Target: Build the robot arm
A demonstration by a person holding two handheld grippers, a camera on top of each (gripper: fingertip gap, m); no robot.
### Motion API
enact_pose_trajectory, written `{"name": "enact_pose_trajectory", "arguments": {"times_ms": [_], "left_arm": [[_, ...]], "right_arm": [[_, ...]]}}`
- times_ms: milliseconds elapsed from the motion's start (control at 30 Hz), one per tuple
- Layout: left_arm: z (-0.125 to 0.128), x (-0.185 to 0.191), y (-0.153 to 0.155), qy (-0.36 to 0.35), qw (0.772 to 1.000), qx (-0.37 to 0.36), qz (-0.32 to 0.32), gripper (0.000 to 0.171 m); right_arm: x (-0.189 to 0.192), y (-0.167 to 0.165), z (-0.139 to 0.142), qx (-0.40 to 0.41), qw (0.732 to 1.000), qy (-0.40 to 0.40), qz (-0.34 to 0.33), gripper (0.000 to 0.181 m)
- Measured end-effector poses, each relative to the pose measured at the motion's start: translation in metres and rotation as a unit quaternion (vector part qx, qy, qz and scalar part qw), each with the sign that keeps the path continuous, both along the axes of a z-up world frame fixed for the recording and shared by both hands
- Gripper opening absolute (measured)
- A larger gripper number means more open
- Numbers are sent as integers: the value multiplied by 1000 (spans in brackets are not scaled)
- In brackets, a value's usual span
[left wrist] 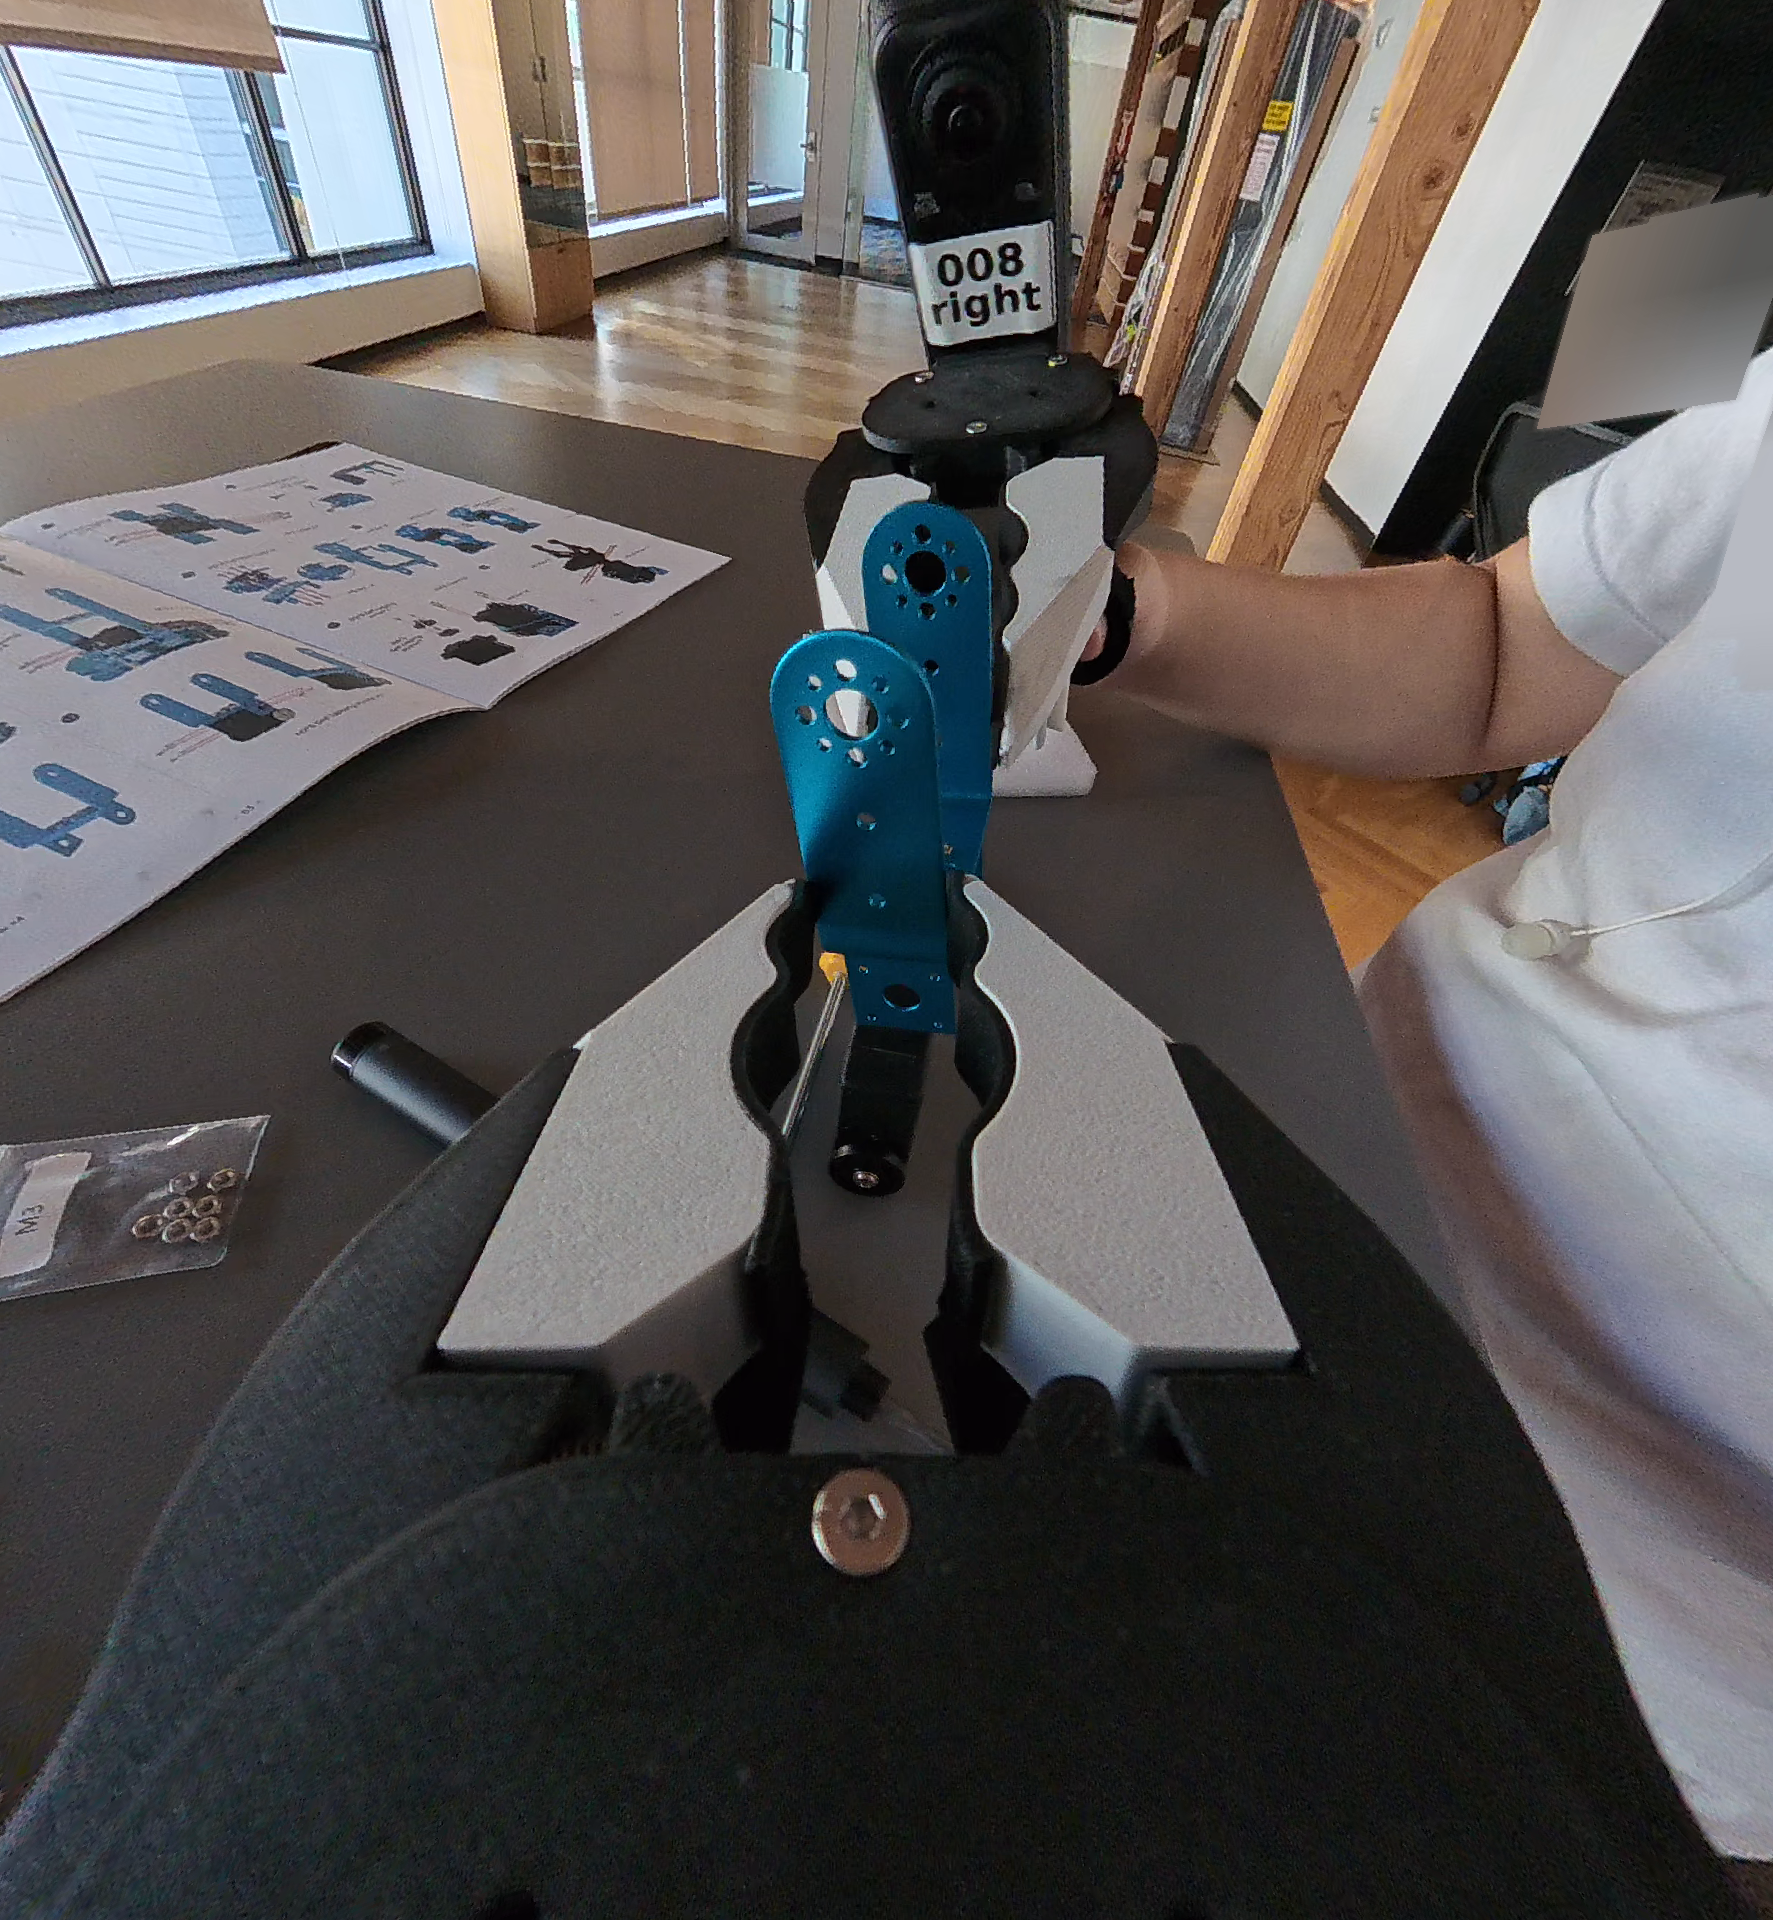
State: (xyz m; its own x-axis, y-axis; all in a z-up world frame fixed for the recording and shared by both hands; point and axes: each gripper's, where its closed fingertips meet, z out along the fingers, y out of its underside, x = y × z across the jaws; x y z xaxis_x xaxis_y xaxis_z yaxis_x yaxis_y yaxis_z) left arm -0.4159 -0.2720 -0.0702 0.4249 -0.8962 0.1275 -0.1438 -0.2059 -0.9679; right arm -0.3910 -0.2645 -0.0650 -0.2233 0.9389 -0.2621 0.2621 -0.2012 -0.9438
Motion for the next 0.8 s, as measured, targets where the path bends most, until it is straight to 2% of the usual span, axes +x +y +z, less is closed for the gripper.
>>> {"name": "enact_pose_trajectory", "arguments": {"times_ms": [800], "left_arm": [[-15,-6,-1,36,999,17,-3,24]], "right_arm": [[-6,-3,-13,28,1000,-5,0,26]]}}
